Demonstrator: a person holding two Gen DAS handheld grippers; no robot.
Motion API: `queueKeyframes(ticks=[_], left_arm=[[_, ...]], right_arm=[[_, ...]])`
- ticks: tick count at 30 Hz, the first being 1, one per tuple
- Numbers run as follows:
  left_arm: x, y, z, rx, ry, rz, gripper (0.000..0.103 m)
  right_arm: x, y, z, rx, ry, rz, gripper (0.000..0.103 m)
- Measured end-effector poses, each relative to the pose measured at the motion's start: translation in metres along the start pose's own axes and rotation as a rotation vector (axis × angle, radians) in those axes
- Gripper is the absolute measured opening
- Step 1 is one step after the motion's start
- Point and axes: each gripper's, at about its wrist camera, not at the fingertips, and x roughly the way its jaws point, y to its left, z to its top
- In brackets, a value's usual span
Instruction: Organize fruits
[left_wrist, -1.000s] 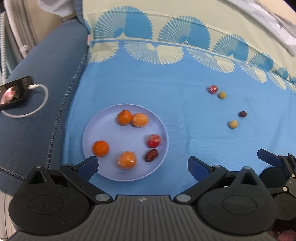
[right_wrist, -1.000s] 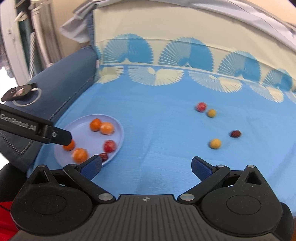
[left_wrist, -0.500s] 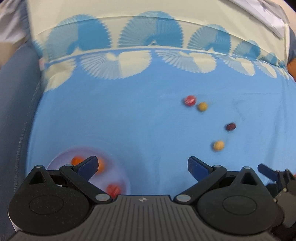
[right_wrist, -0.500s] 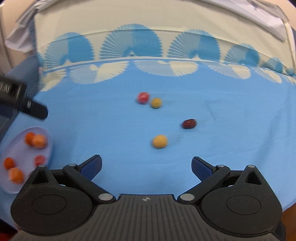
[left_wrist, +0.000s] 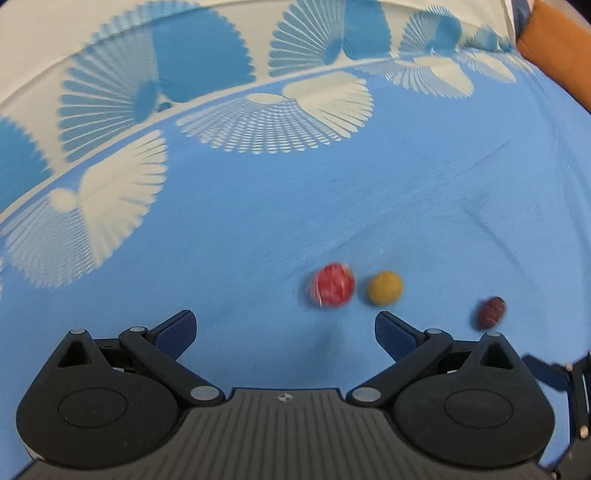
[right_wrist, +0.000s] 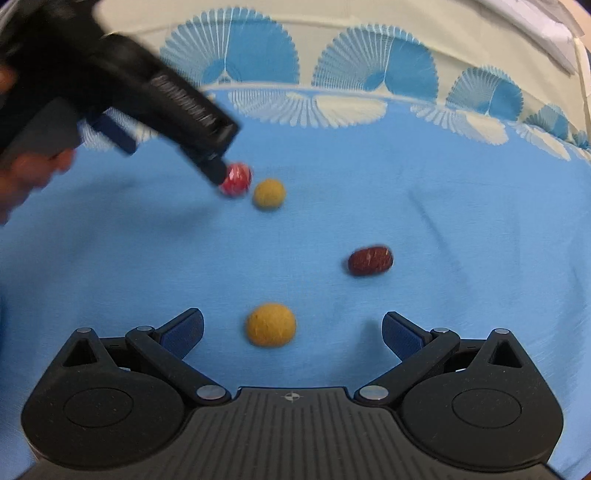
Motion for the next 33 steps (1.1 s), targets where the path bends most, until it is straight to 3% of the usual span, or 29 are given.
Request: queueKeyframes(ticks=[7,9,11,12,13,14,19,25,33], left_arm=[[0.041,-0.004,0.009,0.101,0.033,-0.046,0.103],[0.044,-0.006,0.012,0.12,0.015,-0.054,0.1],[0.043,-0.007,0.013,0.13,0.001,-0.071,0.065],[0.041,-0.007,0.014,0.123,0.003,-0.094,0.061],[0.039,-0.008,0.014,0.12,-0.001,-0.095,0.041],[0.037,-0.01,0.013,0.129,-0.001,-0.089,0.034],[0.012,-0.009,-0.004,0.058,0.018,-0.028,0.034],[-0.056,0.0,-0.045,-0.082,0.039,0.039,0.034],[-0.159,0.022,-0.123,-0.243,0.036,0.084,0.034]], right_arm=[[0.009,0.003,-0.004,-0.022,-0.034,-0.007,0.101],[0.007,0.003,-0.003,-0.007,-0.053,-0.007,0.087],[0.002,0.003,-0.004,-0.019,-0.078,-0.003,0.052],[0.001,0.004,-0.005,-0.023,-0.083,-0.004,0.046],[0.0,0.004,-0.005,-0.025,-0.085,-0.008,0.035],[-0.001,0.004,-0.004,-0.029,-0.088,-0.012,0.03],[-0.004,0.002,-0.004,-0.033,-0.101,-0.031,0.03],[-0.025,-0.004,0.001,-0.019,-0.116,-0.058,0.03],[-0.091,0.014,0.004,-0.011,-0.088,0.043,0.03]])
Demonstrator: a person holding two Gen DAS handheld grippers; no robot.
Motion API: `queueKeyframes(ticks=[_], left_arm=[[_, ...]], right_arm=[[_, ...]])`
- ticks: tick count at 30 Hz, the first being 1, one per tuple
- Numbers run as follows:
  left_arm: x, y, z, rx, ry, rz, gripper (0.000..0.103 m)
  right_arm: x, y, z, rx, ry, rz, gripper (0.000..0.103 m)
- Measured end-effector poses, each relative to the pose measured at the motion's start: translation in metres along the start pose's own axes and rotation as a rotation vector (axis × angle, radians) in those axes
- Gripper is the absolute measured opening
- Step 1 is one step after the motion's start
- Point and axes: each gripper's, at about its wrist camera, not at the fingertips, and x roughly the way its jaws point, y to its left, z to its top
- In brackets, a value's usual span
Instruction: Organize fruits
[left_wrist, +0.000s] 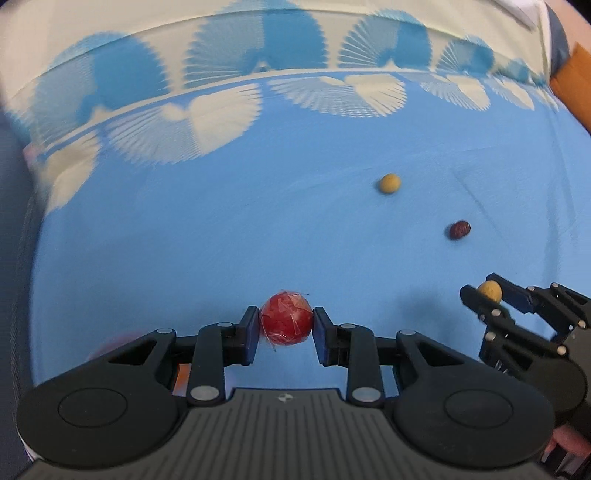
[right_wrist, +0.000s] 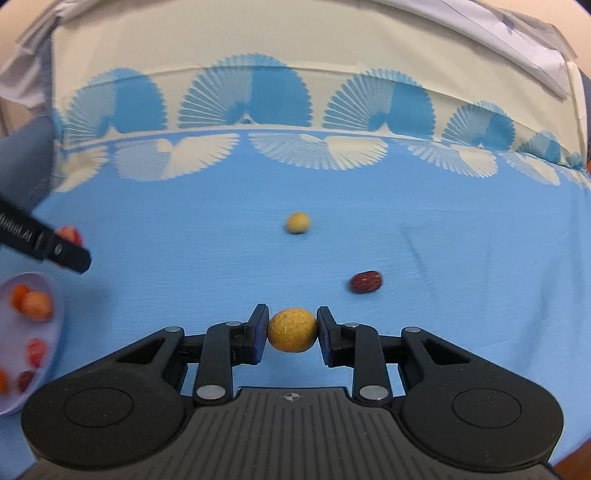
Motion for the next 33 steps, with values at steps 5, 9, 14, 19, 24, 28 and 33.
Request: queueKeyframes(ticks=[5,9,14,19,24,28,33], left_arm=[[-0.046,0.031,-0.047,-0.094,-0.017,0.026,0.034],[-0.079,0.054,-0.087,-0.166,-0.025,0.04,0.034],[-0.116,0.07,-0.128,-0.215,-0.055,0.069,0.034],[-0.146,0.079,-0.159,-0.261,-0.085,0.068,0.034],[-0.16,0.083,-0.181,-0.301,-0.097,0.053,0.034],[-0.166,0.084,-0.193,-0.315,-0.108,0.048,0.034],[-0.17,0.091,-0.198,-0.337,-0.123,0.046,0.034]], right_arm=[[-0.047,0.028,-0.001,-0.038,-0.004,0.076,0.03],[-0.079,0.053,-0.001,-0.086,-0.025,0.139,0.03],[-0.116,0.083,-0.002,-0.137,-0.046,0.221,0.03],[-0.147,0.105,-0.01,-0.184,-0.06,0.284,0.03],[-0.167,0.12,-0.019,-0.239,-0.078,0.304,0.03],[-0.175,0.124,-0.022,-0.256,-0.084,0.303,0.03],[-0.181,0.13,-0.022,-0.28,-0.092,0.305,0.03]])
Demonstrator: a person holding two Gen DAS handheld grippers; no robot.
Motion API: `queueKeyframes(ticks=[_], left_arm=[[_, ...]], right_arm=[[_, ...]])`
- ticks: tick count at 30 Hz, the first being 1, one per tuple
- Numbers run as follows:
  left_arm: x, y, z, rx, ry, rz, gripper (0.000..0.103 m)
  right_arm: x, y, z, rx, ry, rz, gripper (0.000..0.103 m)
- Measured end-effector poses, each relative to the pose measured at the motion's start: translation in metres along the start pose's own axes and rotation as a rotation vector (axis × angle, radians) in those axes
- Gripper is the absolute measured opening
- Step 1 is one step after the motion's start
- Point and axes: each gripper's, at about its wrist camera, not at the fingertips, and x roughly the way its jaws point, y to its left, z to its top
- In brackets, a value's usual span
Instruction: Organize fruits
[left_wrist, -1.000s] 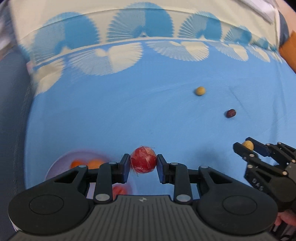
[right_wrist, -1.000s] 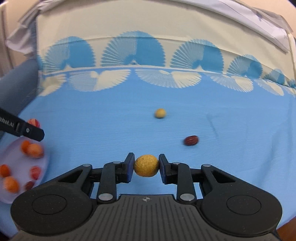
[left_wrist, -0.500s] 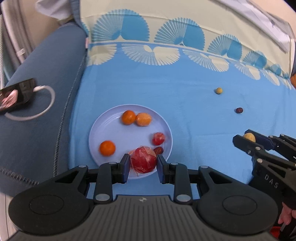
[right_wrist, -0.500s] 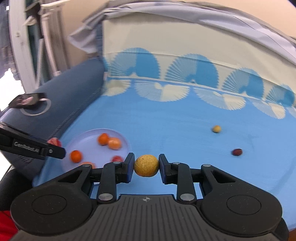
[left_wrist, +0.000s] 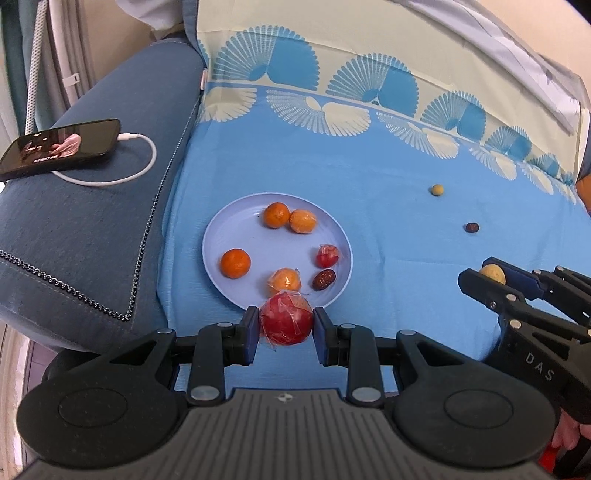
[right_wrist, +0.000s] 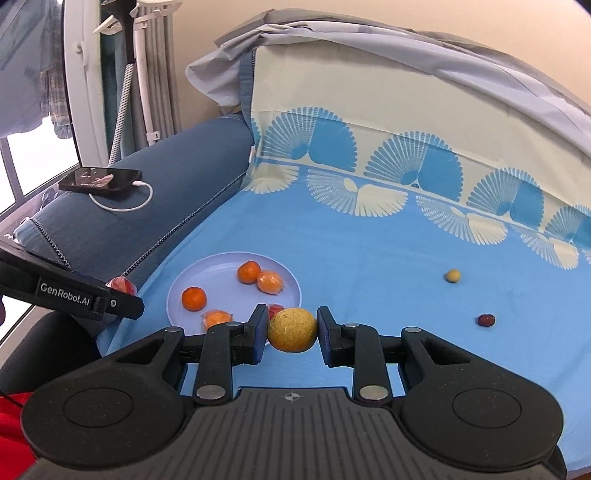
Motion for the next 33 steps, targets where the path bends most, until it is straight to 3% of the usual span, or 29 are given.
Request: queueKeyframes(ticks=[33], left_arm=[[0.018,0.021,0.015,-0.062,0.003,-0.006,0.034]], right_arm=[[0.02,0.005,-0.001,-0.039,0.071,0.02,0.03]])
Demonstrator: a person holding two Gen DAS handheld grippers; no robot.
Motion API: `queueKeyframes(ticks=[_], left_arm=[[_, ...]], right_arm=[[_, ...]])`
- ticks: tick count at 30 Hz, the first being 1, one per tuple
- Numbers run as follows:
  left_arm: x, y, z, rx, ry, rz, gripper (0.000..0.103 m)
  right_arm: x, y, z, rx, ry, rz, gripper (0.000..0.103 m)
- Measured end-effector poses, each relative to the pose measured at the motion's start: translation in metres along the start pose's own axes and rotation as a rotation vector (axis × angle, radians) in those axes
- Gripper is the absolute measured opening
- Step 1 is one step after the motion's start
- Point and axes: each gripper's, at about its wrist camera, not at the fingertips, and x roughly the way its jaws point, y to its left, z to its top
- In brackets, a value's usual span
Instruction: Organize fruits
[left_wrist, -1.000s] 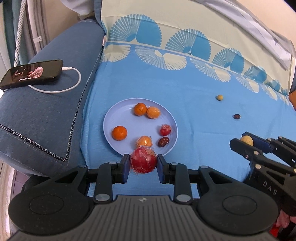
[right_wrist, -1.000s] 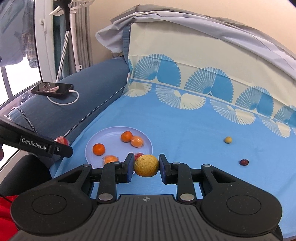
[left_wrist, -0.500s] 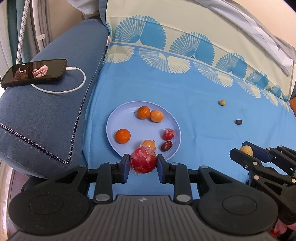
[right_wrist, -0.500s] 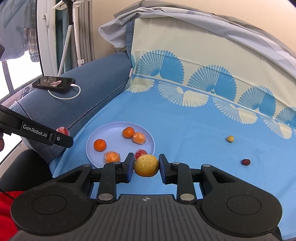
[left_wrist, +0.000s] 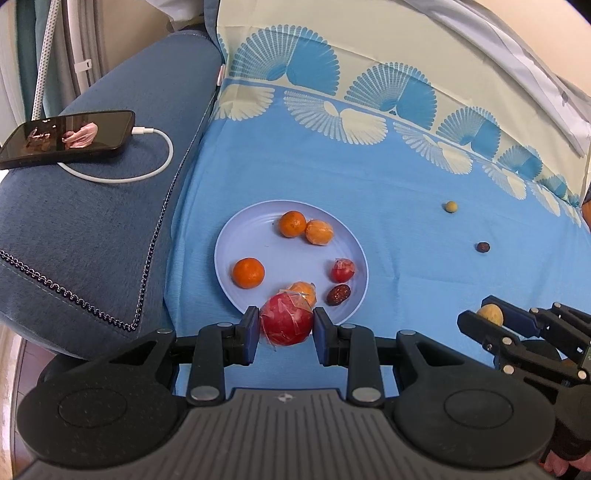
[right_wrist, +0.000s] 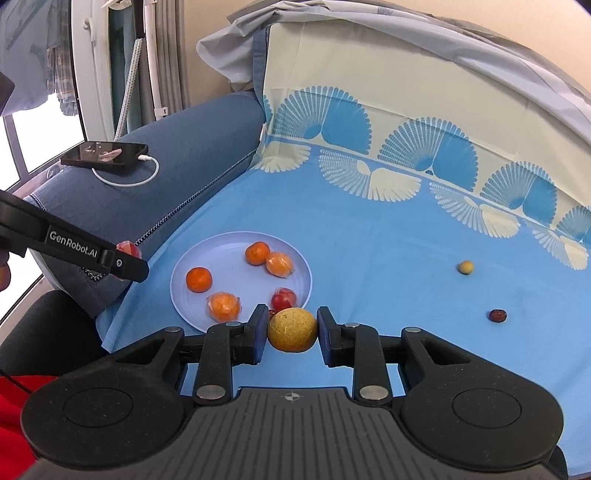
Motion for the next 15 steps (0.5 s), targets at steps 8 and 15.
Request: queueKeyframes(ticks=[8,15], left_arm=[[0.013,0.003,0.011,-0.019,0.006,0.0,0.034],[0.03,0.009,0.024,-0.043,0.017,0.0,0.034]], right_arm=[[0.016,0.002,0.004,-0.019,0.015,0.01,0.03],[0.038,0.008,0.011,-0.027,0.042,0.024,0.03]])
